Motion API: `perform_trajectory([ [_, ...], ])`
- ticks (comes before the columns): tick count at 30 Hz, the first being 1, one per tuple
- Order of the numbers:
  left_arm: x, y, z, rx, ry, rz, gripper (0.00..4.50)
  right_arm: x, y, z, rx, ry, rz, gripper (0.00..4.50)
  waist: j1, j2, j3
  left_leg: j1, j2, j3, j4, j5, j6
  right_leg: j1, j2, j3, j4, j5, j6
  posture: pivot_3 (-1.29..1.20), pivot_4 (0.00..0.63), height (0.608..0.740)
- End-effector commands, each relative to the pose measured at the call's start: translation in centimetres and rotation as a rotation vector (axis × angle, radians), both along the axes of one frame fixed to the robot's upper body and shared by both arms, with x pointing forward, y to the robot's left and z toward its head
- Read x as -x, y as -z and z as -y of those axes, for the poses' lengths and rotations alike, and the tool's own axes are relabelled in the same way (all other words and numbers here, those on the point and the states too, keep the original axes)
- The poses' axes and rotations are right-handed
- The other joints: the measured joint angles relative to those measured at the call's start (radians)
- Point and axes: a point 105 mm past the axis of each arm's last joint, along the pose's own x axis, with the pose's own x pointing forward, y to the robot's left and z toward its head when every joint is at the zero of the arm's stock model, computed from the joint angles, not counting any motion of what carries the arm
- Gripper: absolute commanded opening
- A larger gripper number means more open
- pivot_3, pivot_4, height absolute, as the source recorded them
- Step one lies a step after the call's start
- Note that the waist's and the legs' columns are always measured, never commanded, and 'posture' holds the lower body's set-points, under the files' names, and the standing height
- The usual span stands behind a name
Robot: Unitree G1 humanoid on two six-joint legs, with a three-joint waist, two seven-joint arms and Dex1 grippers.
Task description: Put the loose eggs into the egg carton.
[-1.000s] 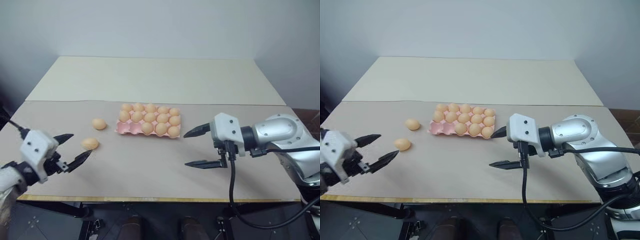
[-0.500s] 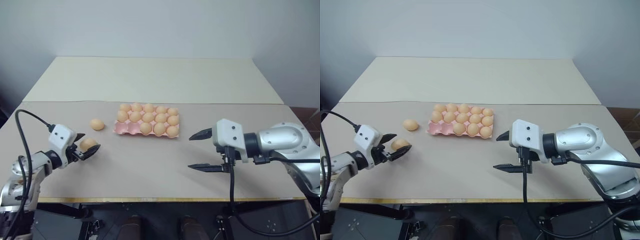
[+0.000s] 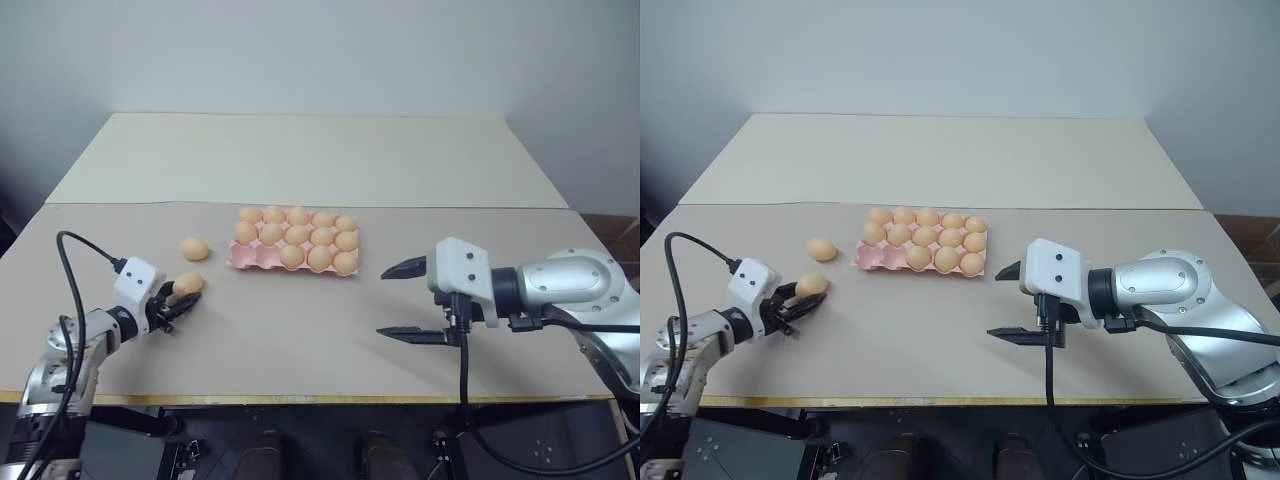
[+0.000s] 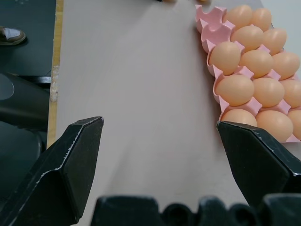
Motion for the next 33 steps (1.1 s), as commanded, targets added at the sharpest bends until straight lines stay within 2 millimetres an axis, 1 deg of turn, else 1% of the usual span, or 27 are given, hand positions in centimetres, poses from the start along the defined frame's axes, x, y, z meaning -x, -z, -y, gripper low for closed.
perform_trajectory([
  [1,-0.2,-0.9,0.1,-0.034,0.011,0.058,1.31,0.0,-0.9,-0.2,-0.012,-0.009,0.039,4.50,0.000,0.000,0.000,0.000,0.000,0.000,0.000,0.000,0.000,0.000,0.000,0.000,0.000,0.000,0.000,0.00,0.150,0.740],
  [3,-0.1,-1.4,0.3,-0.032,0.018,0.083,1.22,0.0,-0.9,-0.2,-0.015,-0.009,0.040,4.50,0.000,0.000,0.000,0.000,0.000,0.000,0.000,0.000,0.000,0.000,0.000,0.000,0.000,0.000,0.000,0.00,0.150,0.740],
  [6,0.3,-2.4,0.7,-0.031,0.053,0.124,1.22,-0.1,-0.9,-0.3,-0.016,-0.006,0.043,4.50,0.000,0.000,0.000,0.000,0.000,0.000,0.000,0.000,0.000,0.000,0.000,0.000,0.000,0.000,0.000,0.00,0.150,0.740],
  [9,0.7,-4.3,1.6,-0.004,0.098,0.207,1.22,-0.1,-0.8,-0.3,-0.017,-0.001,0.044,4.50,0.000,0.000,0.000,0.000,0.000,0.000,0.000,0.000,0.000,0.000,0.000,0.000,0.000,0.000,0.000,0.00,0.150,0.740],
  [12,0.7,-6.6,3.1,0.036,0.151,0.293,1.22,-0.1,-0.8,-0.3,-0.021,0.004,0.047,4.50,0.002,0.000,0.000,0.000,0.001,0.000,0.000,0.000,0.000,0.000,0.000,0.000,0.000,0.000,0.000,0.00,0.150,0.740],
  [14,0.5,-7.6,4.2,0.076,0.184,0.332,1.22,-0.1,-0.8,-0.4,-0.023,0.007,0.051,4.50,0.005,0.000,0.000,0.000,0.000,0.000,0.000,0.000,0.000,0.000,-0.001,0.000,0.000,0.000,0.000,0.00,0.150,0.740],
  [16,-0.1,-8.2,5.5,0.105,0.222,0.357,1.22,0.0,-0.9,-0.4,-0.025,0.011,0.056,4.50,0.009,0.000,0.000,0.000,0.000,0.000,0.001,0.000,0.000,0.001,-0.001,0.000,0.000,0.000,0.000,0.00,0.150,0.740],
  [18,-1.0,-8.2,6.8,0.128,0.260,0.363,1.22,0.1,-1.1,-0.4,-0.029,0.015,0.064,4.50,0.012,0.000,0.000,0.000,-0.001,0.000,0.001,0.000,0.000,0.001,-0.001,0.000,0.000,0.000,0.000,0.00,0.150,0.740],
  [20,-2.2,-7.8,8.0,0.128,0.283,0.360,1.22,0.2,-1.4,-0.4,-0.030,0.018,0.072,4.50,0.014,0.000,0.000,0.000,-0.002,0.000,0.001,0.000,0.000,0.001,0.000,0.000,0.000,0.000,0.000,0.00,0.150,0.740],
  [24,-4.3,-7.2,9.5,0.144,0.304,0.353,1.22,0.5,-1.7,-0.2,-0.030,0.036,0.084,4.50,0.016,0.000,0.000,0.000,-0.002,0.000,0.001,0.000,0.000,0.001,0.000,0.000,0.000,0.000,0.000,0.00,0.150,0.740],
  [28,-5.6,-6.7,10.9,0.156,0.364,0.340,1.22,0.8,-1.5,0.3,-0.025,0.071,0.081,4.50,0.014,-0.001,0.000,-0.001,-0.002,0.000,0.001,0.000,0.000,0.000,0.001,0.000,0.000,0.000,0.000,0.00,0.150,0.740],
  [33,-6.1,-6.4,12.2,0.156,0.442,0.319,1.22,1.1,-1.4,0.5,-0.033,0.107,0.081,4.50,0.015,-0.001,0.000,-0.002,-0.002,0.000,0.002,0.000,0.000,0.000,0.000,-0.001,0.000,0.000,0.000,0.00,0.150,0.740],
])
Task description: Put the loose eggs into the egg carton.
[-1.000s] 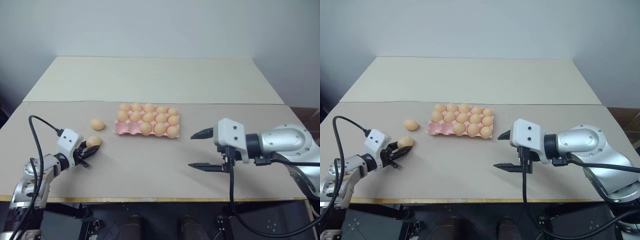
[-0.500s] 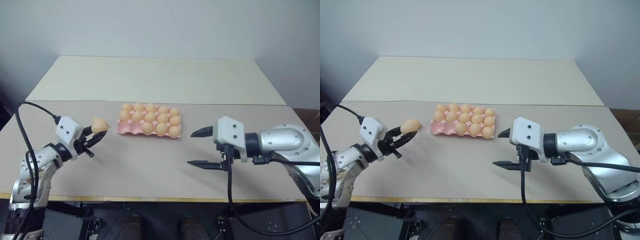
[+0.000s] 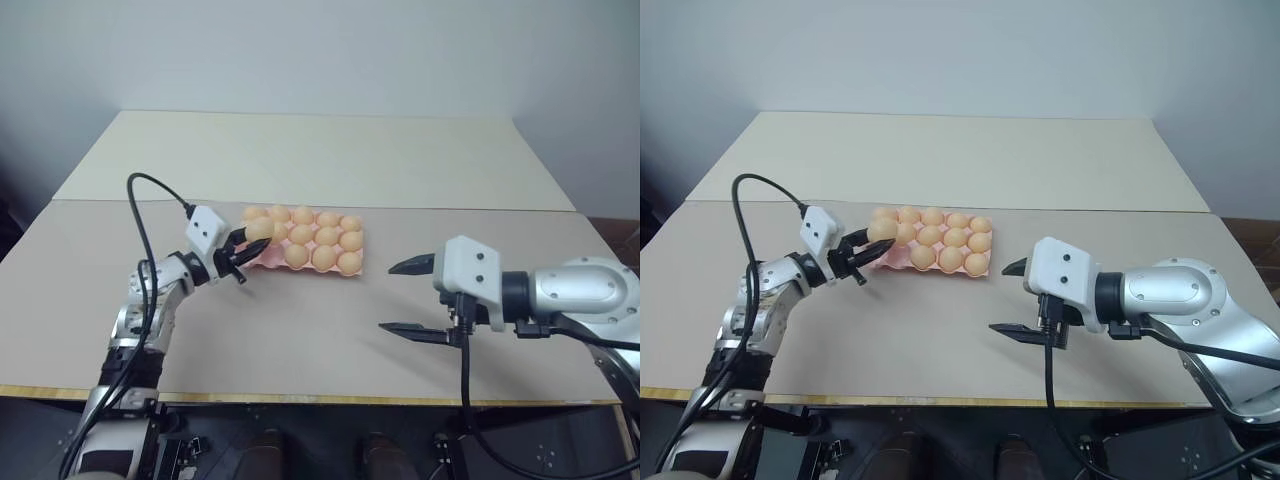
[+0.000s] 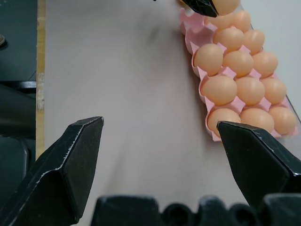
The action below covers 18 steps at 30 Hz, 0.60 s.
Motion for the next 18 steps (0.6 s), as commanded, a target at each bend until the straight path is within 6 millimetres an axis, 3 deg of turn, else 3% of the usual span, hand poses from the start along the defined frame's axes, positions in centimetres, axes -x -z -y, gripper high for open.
perform_trajectory([
  [1,0.0,-0.6,0.8,-0.031,0.058,0.035,1.22,0.5,-1.0,0.0,-0.011,0.011,0.046,4.50,-0.001,0.000,0.000,0.000,0.000,0.000,0.000,0.000,0.000,0.000,0.000,0.000,0.000,0.000,0.000,0.00,0.150,0.740],
  [4,0.0,-0.3,0.7,-0.037,0.074,0.025,1.22,0.7,-0.9,0.1,-0.015,0.026,0.044,4.50,-0.002,0.000,0.000,0.000,0.000,0.000,0.000,0.000,0.000,0.000,0.000,0.000,0.000,0.000,0.000,0.00,0.150,0.740],
  [5,0.1,-0.2,0.7,-0.042,0.079,0.023,1.87,0.7,-0.9,0.1,-0.015,0.030,0.044,4.50,-0.002,0.000,0.000,0.000,0.000,0.000,0.000,0.000,0.000,0.000,0.000,0.000,0.000,0.000,0.000,0.00,0.150,0.740],
  [10,0.0,-0.2,0.8,-0.044,0.068,0.051,3.42,0.8,-0.8,0.2,-0.020,0.038,0.042,4.50,0.000,0.000,0.000,0.000,0.000,0.000,0.000,0.000,0.000,0.000,0.000,0.000,0.000,0.000,0.000,0.00,0.150,0.740],
  [18,1.0,-0.9,0.4,-0.053,0.066,0.095,3.42,0.5,-0.8,0.1,-0.020,0.026,0.041,4.50,-0.002,0.000,0.000,0.000,0.000,0.000,0.000,0.000,0.000,0.000,0.000,0.000,0.000,0.000,0.000,0.00,0.150,0.740],
])
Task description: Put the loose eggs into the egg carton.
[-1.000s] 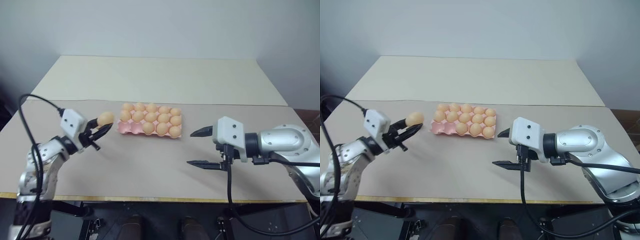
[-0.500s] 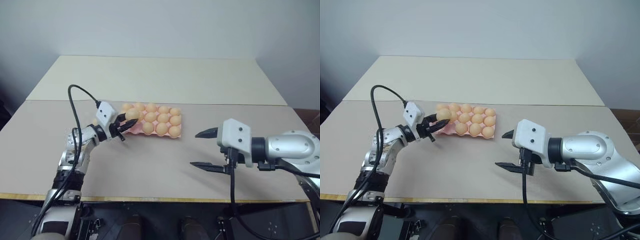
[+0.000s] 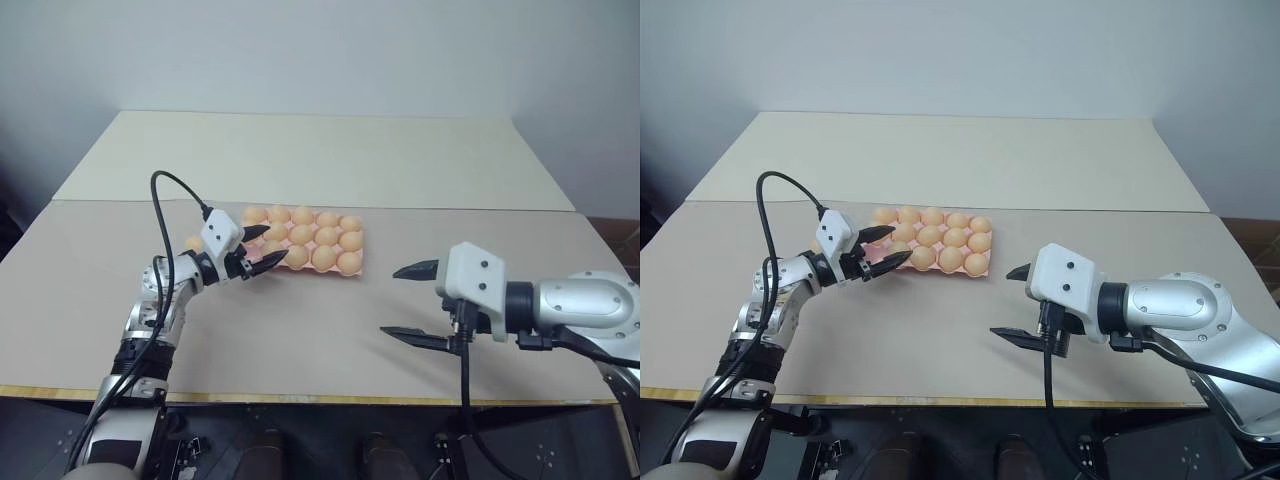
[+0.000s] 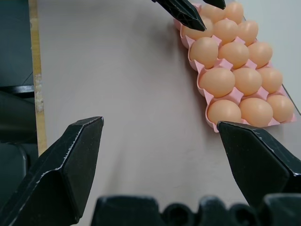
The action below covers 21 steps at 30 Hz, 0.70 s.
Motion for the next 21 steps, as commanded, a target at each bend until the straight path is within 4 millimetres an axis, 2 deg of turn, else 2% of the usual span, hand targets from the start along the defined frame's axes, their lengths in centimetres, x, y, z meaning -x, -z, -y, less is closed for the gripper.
perform_trajectory([
  [1,1.4,-1.8,-1.0,-0.008,-0.008,0.081,3.42,0.1,-1.0,-0.1,0.003,-0.022,0.049,4.50,-0.004,0.000,0.000,0.000,0.000,0.000,0.000,0.000,0.000,0.000,0.000,0.000,0.000,0.000,0.000,0.00,0.150,0.740],
  [4,3.4,-2.0,-2.5,-0.033,-0.022,0.083,3.42,0.0,-1.1,0.0,0.009,-0.030,0.049,4.50,-0.014,0.000,0.000,0.000,0.001,0.000,-0.001,0.000,0.000,-0.001,0.000,0.001,0.000,0.000,0.000,0.00,0.150,0.740],
  [14,12.6,-1.0,-8.2,-0.215,-0.104,-0.054,3.42,-0.8,-2.1,-0.2,-0.009,-0.084,0.064,4.50,-0.018,0.000,0.000,0.003,0.004,0.000,-0.001,0.000,0.000,0.001,0.000,0.001,-0.001,0.000,0.000,0.00,0.150,0.740],
  [18,14.2,-1.3,-10.3,-0.244,-0.196,-0.071,3.42,-1.1,-2.5,-0.6,-0.032,-0.115,0.066,4.50,-0.009,0.000,0.000,0.003,0.004,0.000,-0.001,0.000,0.000,0.002,-0.001,0.000,-0.001,0.000,0.000,0.00,0.150,0.740],
  [21,14.7,-1.5,-11.4,-0.264,-0.258,-0.072,3.42,-1.3,-2.5,-0.9,-0.036,-0.133,0.066,4.50,-0.008,0.000,0.000,0.003,0.004,0.000,-0.002,0.000,0.000,0.002,-0.001,0.000,-0.002,0.000,0.000,0.00,0.150,0.740],
])
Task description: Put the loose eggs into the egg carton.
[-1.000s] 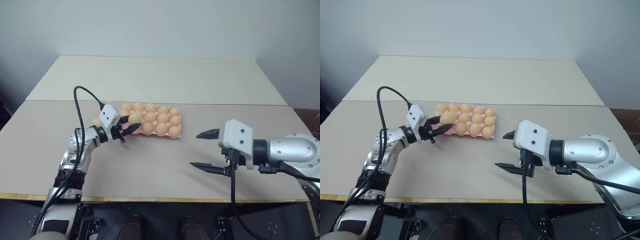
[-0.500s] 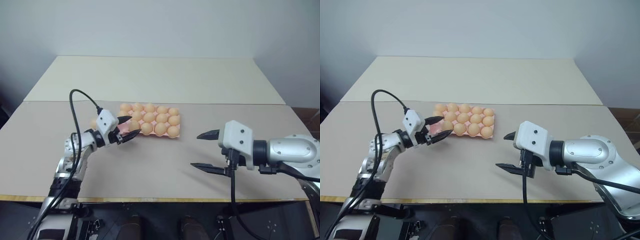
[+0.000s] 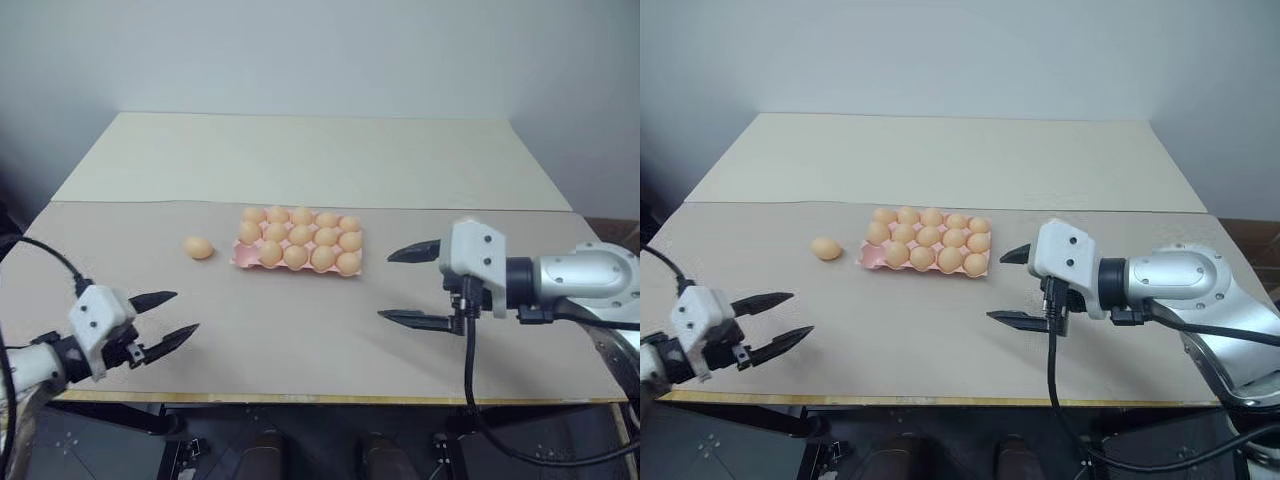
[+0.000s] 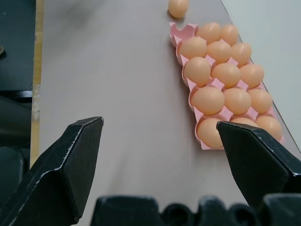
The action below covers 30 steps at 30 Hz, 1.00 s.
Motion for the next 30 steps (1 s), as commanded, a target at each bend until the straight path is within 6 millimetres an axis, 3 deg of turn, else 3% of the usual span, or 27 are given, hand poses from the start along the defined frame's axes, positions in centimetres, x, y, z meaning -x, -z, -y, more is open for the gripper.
perform_trajectory([
  [1,0.3,-1.5,-0.7,-0.039,-0.040,0.053,3.42,0.0,-0.7,-0.4,-0.006,-0.038,0.043,4.50,0.000,0.000,0.000,0.000,0.000,0.000,0.000,0.000,0.000,0.000,0.000,0.000,0.000,0.000,0.000,0.00,0.150,0.740],
  [10,-0.8,-2.2,-0.9,-0.021,-0.075,0.086,3.42,-0.2,-0.6,-0.6,0.003,-0.048,0.044,4.50,0.000,0.000,0.000,0.000,0.000,0.000,0.000,0.000,0.000,0.000,0.000,0.000,-0.001,0.000,0.000,0.00,0.150,0.740],
  [16,-5.2,-3.1,-2.5,0.077,-0.252,0.168,3.42,-0.1,-0.5,-0.5,0.002,-0.033,0.044,4.50,0.004,0.000,0.000,0.000,-0.002,0.000,0.000,0.000,0.000,0.000,0.001,0.000,0.000,0.000,0.000,0.00,0.150,0.740],
  [21,-9.1,-3.0,-2.5,0.153,-0.349,0.222,4.48,-0.1,-0.3,-0.3,0.009,-0.010,0.047,4.50,0.005,0.000,0.000,-0.002,-0.002,0.000,0.000,0.000,0.000,-0.002,0.000,0.000,0.001,0.000,0.000,0.00,0.150,0.740],
  [24,-11.2,-2.3,-2.7,0.146,-0.429,0.219,4.48,0.0,-0.3,-0.1,0.014,0.004,0.048,4.50,0.008,-0.001,0.000,-0.002,-0.003,0.000,0.001,0.000,0.000,-0.001,0.000,0.000,0.001,0.000,0.000,0.00,0.150,0.740],
  [30,-13.6,-0.9,-1.7,0.188,-0.420,0.176,4.48,0.3,0.0,0.1,0.020,0.022,0.042,4.50,0.004,-0.001,-0.001,-0.003,-0.003,0.000,0.000,0.000,0.000,-0.003,0.001,0.000,0.002,0.000,0.000,0.00,0.150,0.740],
])
